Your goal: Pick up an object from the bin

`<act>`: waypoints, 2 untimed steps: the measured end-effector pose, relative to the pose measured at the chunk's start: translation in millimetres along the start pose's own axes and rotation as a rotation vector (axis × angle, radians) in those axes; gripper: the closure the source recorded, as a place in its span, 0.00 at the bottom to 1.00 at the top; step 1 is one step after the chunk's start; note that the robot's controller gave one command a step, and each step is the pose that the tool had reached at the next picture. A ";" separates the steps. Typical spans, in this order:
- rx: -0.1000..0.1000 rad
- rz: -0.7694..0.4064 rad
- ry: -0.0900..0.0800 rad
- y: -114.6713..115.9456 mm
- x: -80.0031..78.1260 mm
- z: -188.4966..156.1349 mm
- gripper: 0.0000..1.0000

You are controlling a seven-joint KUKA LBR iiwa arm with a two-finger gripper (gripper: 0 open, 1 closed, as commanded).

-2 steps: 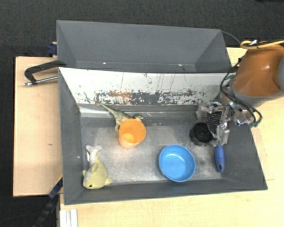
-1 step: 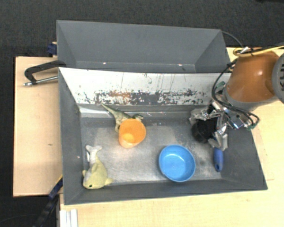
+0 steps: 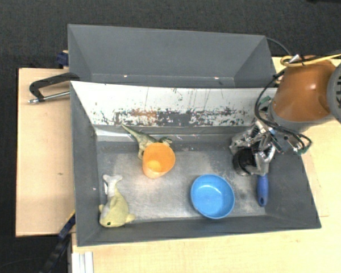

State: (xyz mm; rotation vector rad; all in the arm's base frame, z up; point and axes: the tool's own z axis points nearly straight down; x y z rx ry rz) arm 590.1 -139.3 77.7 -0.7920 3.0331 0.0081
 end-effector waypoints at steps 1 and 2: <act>0.001 -0.014 0.000 -3.7 -6.9 0.5 1.00; -0.002 0.068 -0.003 -6.4 -6.1 0.6 1.00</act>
Offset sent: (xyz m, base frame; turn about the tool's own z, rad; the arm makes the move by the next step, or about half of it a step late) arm 0.0034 -0.0037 -0.0077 -0.0169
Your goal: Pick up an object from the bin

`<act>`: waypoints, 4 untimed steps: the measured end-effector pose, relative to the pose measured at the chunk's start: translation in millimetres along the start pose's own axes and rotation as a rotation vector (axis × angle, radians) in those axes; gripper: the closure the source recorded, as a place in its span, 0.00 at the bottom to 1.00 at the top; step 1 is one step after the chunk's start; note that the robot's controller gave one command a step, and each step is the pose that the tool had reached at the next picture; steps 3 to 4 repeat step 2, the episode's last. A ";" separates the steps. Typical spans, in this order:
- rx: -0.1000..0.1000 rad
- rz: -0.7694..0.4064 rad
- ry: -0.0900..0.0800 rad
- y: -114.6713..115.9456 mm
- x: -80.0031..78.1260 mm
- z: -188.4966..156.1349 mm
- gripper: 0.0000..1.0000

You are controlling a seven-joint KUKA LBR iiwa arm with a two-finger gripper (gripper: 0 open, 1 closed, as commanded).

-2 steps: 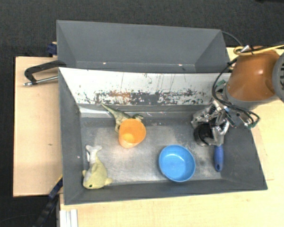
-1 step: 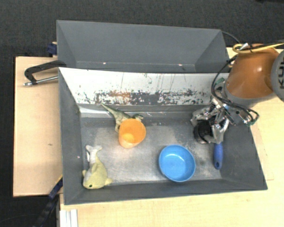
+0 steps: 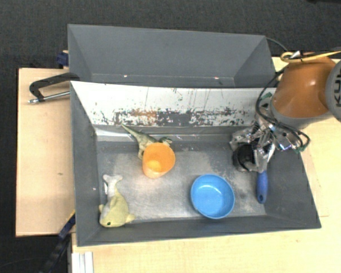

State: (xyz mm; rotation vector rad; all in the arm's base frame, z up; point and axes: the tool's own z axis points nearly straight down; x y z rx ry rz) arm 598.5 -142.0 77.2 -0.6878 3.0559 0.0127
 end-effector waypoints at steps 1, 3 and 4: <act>0.012 0.060 -0.004 16.7 -0.9 -96.8 1.00; 0.016 0.025 -0.005 18.6 -16.9 -285.3 1.00; 0.016 0.025 -0.005 18.6 -16.9 -285.3 1.00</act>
Offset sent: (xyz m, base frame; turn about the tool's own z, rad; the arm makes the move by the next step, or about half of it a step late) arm -0.0106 0.0125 0.0909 0.0608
